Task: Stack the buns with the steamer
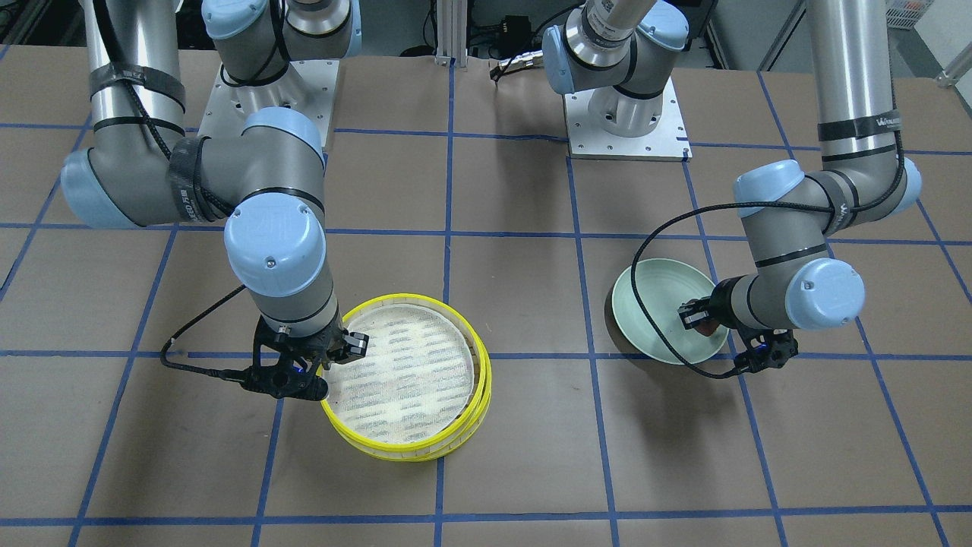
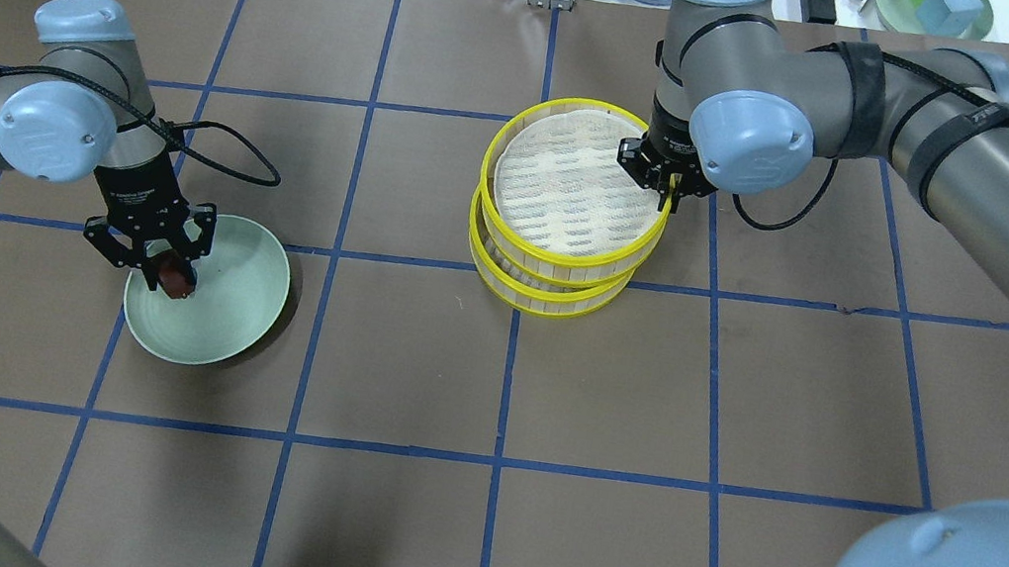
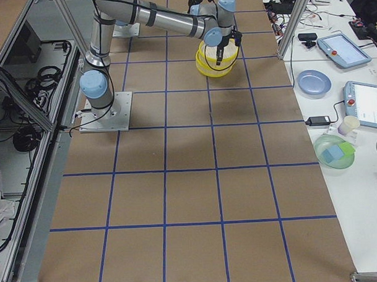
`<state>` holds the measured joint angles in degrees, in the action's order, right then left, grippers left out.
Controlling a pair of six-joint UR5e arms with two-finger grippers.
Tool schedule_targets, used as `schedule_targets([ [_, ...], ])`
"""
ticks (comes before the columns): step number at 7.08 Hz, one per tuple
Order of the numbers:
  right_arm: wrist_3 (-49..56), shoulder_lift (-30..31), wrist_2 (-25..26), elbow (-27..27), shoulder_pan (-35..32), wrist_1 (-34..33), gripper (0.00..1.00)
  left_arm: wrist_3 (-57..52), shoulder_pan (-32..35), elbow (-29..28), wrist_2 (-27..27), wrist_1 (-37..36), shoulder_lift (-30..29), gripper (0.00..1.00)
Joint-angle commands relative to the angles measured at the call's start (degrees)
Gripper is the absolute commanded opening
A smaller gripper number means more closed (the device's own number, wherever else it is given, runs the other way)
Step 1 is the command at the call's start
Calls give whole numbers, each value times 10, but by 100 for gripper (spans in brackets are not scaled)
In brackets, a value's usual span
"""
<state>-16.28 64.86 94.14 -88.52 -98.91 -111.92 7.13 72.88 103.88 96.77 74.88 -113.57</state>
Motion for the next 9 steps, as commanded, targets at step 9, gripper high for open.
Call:
schedule_targets([
  [9, -5, 5, -26, -23, -2, -1, 0, 140, 46, -120, -105, 9, 79, 0],
])
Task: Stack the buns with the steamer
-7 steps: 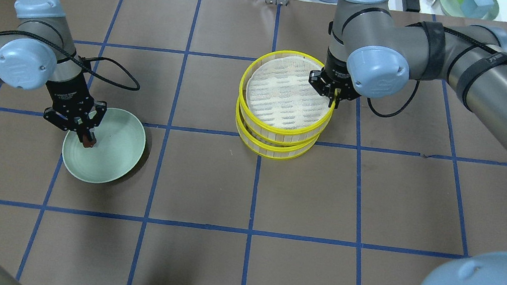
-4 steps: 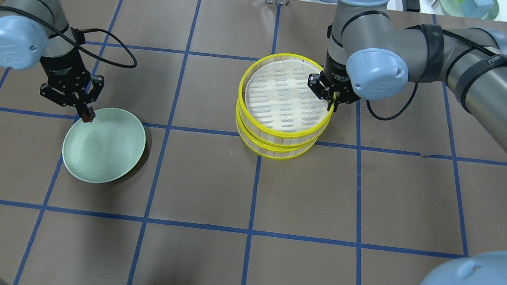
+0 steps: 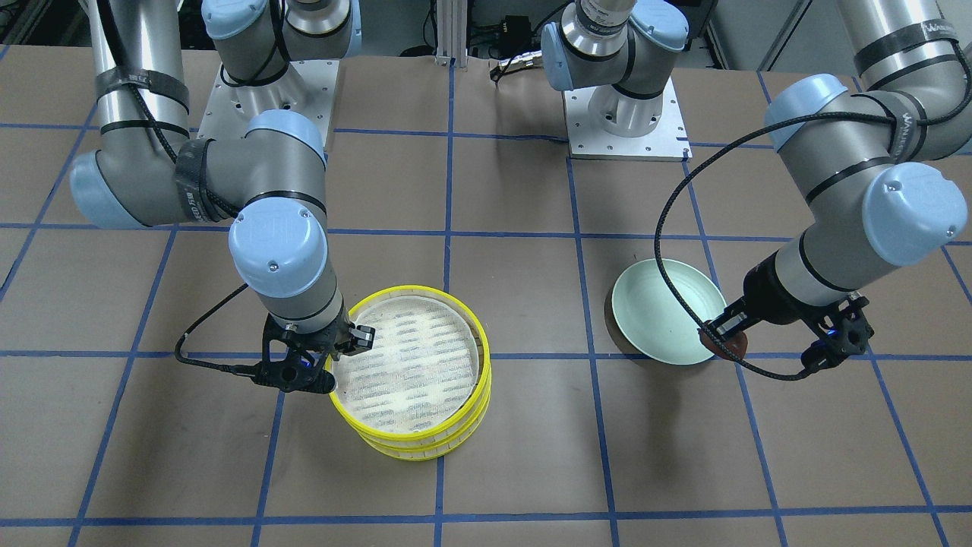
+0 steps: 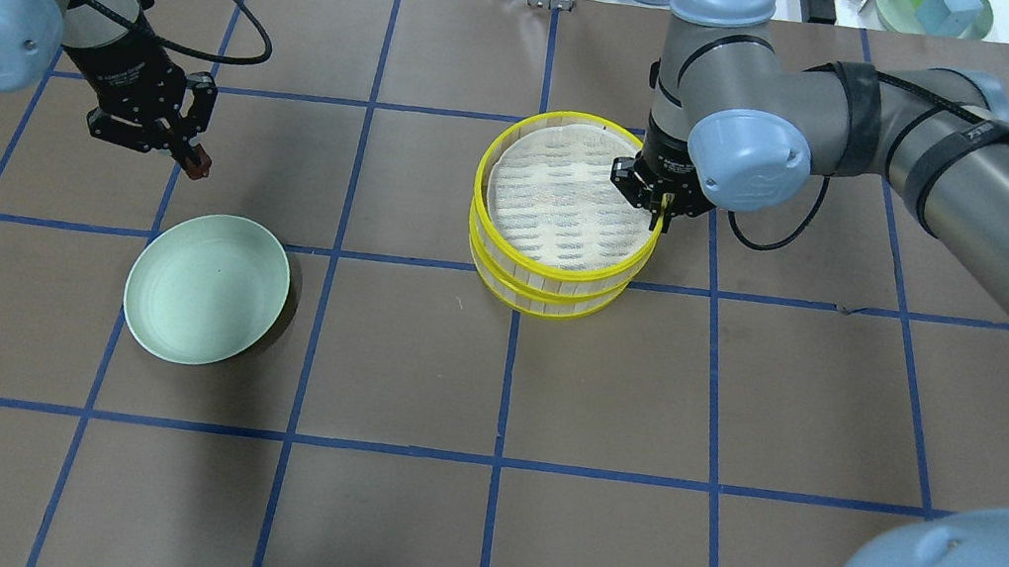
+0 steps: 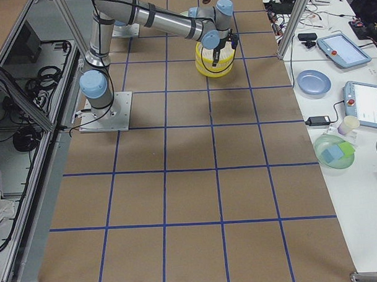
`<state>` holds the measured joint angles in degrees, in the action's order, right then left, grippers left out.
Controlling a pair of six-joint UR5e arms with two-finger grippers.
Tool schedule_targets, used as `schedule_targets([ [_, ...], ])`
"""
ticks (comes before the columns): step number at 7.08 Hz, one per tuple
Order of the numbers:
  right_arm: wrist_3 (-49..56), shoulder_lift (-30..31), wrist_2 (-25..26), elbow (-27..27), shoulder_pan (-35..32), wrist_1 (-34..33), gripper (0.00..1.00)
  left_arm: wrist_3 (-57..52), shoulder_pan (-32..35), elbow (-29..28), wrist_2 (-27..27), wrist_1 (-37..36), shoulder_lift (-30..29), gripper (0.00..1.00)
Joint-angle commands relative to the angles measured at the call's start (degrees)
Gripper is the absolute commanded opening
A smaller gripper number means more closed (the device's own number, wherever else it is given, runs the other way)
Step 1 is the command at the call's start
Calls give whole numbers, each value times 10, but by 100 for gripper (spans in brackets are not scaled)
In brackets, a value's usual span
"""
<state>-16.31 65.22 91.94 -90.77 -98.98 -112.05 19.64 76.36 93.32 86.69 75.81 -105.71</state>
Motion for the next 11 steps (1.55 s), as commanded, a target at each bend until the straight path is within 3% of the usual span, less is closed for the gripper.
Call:
schedule_targets([
  [1, -16, 2, -2, 0, -4, -1, 0, 17, 15, -18, -19, -3, 0, 0],
  [3, -18, 0, -3, 0, -6, -2, 0, 50, 19, -29, -76, -8, 3, 0],
  [4, -17, 0, -2, 0, -6, -4, 5, 71, 33, -33, -100, -8, 6, 0],
  [5, -17, -1, -1, 0, -6, -4, 96, 118, 65, -32, -105, -51, 2, 0],
  [6, -10, 3, -2, 8, -5, -1, 100, 176, 102, -32, -112, -85, -3, 0],
  [8, 61, 44, -3, 22, 4, 3, 100, 285, 144, -31, -192, -129, -7, 0],
  [9, 114, 80, -2, 39, 17, 33, 100, 323, 160, -21, -208, -173, -13, 0],
  [11, 255, 176, -19, 45, 24, 123, 100, 331, 181, -16, -291, -191, -43, 0],
])
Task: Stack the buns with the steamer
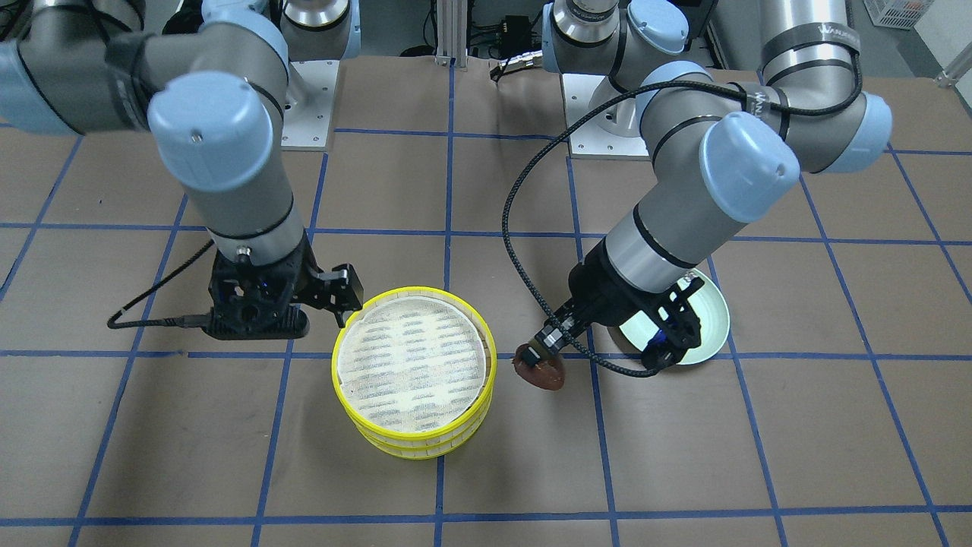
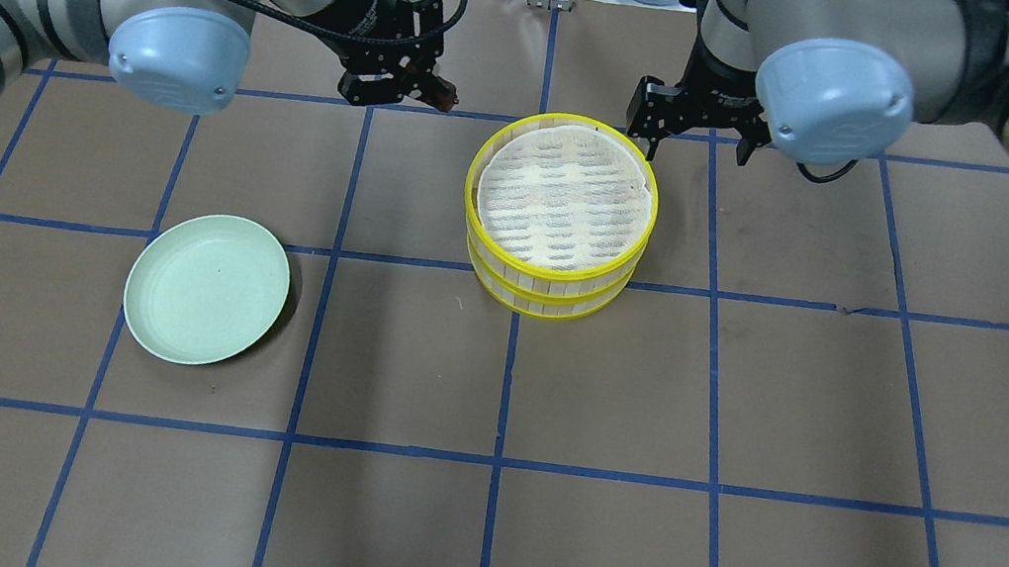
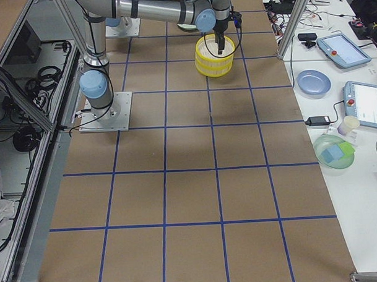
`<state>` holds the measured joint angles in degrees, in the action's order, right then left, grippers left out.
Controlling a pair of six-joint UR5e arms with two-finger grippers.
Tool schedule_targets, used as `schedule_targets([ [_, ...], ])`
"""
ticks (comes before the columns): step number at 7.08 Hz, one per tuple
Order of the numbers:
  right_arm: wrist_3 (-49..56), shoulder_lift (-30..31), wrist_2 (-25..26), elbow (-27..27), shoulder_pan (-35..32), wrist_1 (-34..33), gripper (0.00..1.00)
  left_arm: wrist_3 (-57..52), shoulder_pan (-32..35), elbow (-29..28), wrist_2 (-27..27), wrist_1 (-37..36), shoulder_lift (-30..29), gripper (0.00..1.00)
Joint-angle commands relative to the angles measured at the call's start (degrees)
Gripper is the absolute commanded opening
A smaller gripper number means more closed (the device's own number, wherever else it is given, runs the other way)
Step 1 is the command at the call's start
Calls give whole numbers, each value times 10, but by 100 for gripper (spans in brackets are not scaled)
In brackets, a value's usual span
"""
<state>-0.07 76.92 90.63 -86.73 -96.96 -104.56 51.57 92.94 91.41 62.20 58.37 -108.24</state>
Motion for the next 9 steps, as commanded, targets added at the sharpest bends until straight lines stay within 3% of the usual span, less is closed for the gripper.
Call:
schedule_targets([
  [1, 114, 101, -12, 1, 0, 58, 100, 25, 39, 3, -46, -26, -30, 18],
  [2, 118, 113, -8, -3, -2, 68, 100, 32, 50, 5, -44, -33, -43, 43],
  [3, 119, 111, -8, -6, -2, 83, 100, 51, 57, 7, -42, -56, -54, 57],
  [5, 121, 111, -5, -6, 4, 83, 100, 66, 65, 5, -41, -76, -60, 100],
  [7, 120, 114, -8, -4, 22, 79, 100, 65, 62, -3, -19, -83, -41, 99],
  [8, 121, 117, -5, -4, 40, 86, 100, -20, 52, -7, 59, -72, -23, 100],
  [9, 118, 125, -6, -6, 40, 99, 100, -91, 29, -11, 75, -26, -4, 100],
])
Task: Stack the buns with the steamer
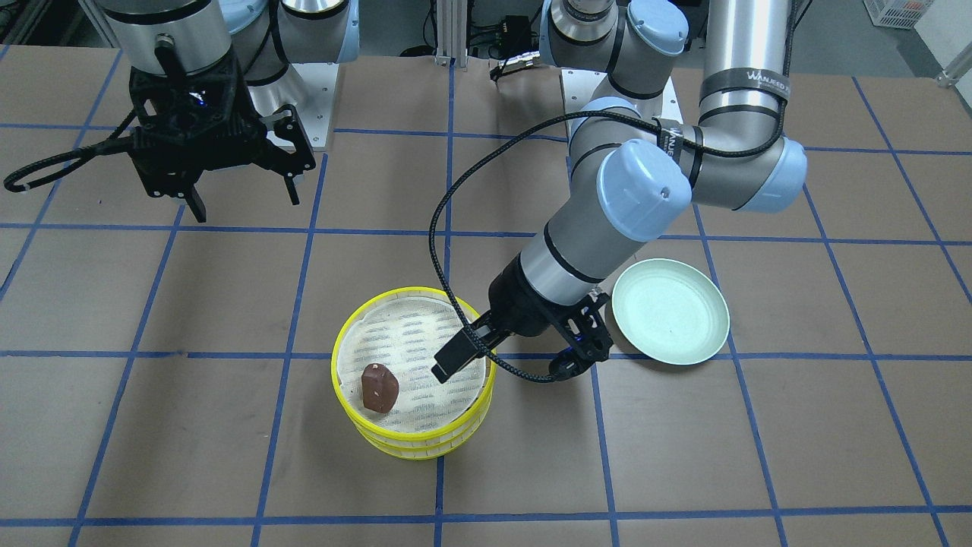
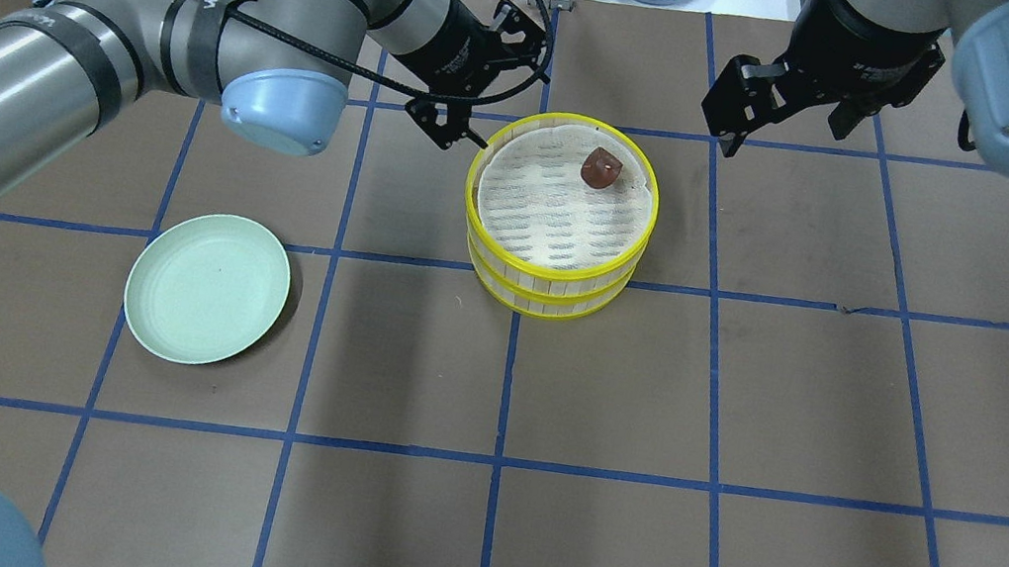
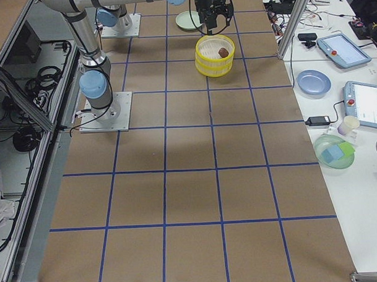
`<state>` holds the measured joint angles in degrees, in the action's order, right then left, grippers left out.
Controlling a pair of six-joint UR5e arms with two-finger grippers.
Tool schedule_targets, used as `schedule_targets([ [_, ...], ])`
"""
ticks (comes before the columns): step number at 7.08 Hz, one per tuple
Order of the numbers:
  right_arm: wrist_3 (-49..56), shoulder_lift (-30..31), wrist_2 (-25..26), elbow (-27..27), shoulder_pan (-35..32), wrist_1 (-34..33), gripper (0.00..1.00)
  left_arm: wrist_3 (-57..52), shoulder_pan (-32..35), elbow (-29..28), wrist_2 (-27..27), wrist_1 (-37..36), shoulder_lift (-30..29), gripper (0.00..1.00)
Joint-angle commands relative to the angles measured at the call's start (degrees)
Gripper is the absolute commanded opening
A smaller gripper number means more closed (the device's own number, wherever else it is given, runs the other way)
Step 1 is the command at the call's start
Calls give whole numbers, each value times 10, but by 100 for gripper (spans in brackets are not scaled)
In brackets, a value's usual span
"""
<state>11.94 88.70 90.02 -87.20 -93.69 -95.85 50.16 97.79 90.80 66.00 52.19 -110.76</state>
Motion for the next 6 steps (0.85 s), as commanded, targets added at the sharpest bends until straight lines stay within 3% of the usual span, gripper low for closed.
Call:
schedule_targets([
  [1, -4, 8, -2, -3, 10, 12, 100, -141, -50, -11, 44, 88, 43, 100],
  [3, -3, 8, -8, -2, 11, 11, 100, -344, -80, -29, 197, 210, 82, 100],
  [4, -3, 8, -7, -3, 11, 8, 100, -395, -100, -37, 264, 256, 101, 100],
  [5, -3, 7, -8, -3, 11, 5, 100, -463, -122, -37, 317, 289, 121, 100],
  [6, -4, 7, -9, -3, 11, 6, 100, -486, -145, -37, 320, 321, 143, 100],
])
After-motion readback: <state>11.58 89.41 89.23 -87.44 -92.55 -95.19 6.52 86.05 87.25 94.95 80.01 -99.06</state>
